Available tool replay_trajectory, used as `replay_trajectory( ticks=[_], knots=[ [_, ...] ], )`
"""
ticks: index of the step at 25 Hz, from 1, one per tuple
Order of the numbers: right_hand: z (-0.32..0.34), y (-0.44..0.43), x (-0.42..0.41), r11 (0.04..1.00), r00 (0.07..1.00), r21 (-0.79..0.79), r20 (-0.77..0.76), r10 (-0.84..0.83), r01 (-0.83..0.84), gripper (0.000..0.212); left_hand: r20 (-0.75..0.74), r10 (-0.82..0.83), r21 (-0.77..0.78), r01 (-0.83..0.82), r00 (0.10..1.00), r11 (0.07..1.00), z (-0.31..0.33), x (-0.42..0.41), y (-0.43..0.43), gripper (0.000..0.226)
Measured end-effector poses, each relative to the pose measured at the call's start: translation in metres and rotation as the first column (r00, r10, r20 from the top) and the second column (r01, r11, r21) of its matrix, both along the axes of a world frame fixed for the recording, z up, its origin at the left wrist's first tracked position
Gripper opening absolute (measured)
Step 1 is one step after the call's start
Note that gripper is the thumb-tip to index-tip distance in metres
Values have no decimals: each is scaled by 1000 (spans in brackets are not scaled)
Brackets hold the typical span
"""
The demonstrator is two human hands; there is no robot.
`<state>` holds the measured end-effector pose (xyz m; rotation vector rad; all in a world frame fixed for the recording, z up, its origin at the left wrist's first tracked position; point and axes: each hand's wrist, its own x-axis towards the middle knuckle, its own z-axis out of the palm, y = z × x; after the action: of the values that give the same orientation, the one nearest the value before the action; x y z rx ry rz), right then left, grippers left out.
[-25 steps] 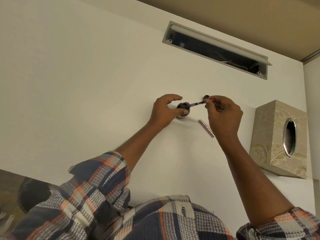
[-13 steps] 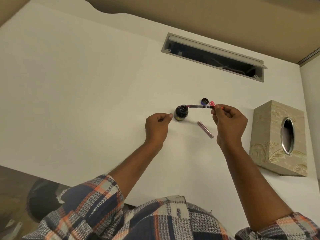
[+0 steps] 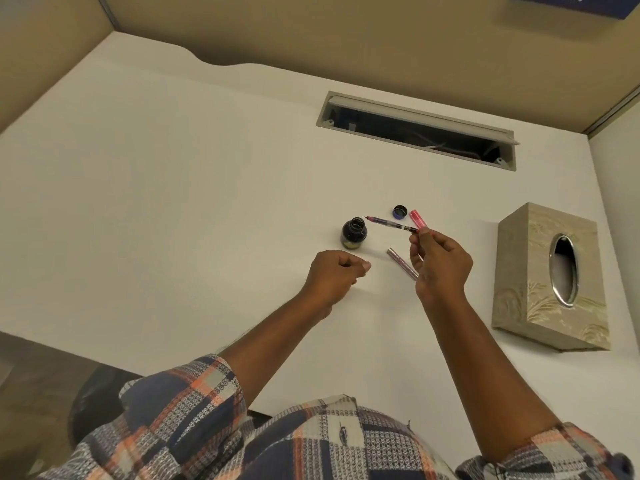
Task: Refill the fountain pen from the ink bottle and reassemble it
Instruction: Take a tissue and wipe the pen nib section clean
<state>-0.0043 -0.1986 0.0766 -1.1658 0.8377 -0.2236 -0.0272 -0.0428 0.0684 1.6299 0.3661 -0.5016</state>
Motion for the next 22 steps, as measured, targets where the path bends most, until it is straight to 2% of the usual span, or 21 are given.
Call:
replay_trajectory(
  ticks=[6, 13, 17, 22],
  knots=[
    [4, -1, -6, 984, 999, 176, -33, -6, 11, 2, 15, 69, -43, -69, 997, 997, 7, 3, -12, 12],
    [24, 2, -23, 906, 999, 424, 34, -10, -6, 12, 66, 315, -260, -288, 947, 922, 25, 18, -44, 12],
    [37, -4, -32, 856, 998, 517, 49, -42, 11, 11, 116, 365, -331, -311, 924, 891, 31, 17, -59, 25],
    [42, -12, -41, 829, 997, 559, 59, -45, 4, 18, 136, 387, -382, -312, 912, 870, 39, 15, -71, 13]
  ],
)
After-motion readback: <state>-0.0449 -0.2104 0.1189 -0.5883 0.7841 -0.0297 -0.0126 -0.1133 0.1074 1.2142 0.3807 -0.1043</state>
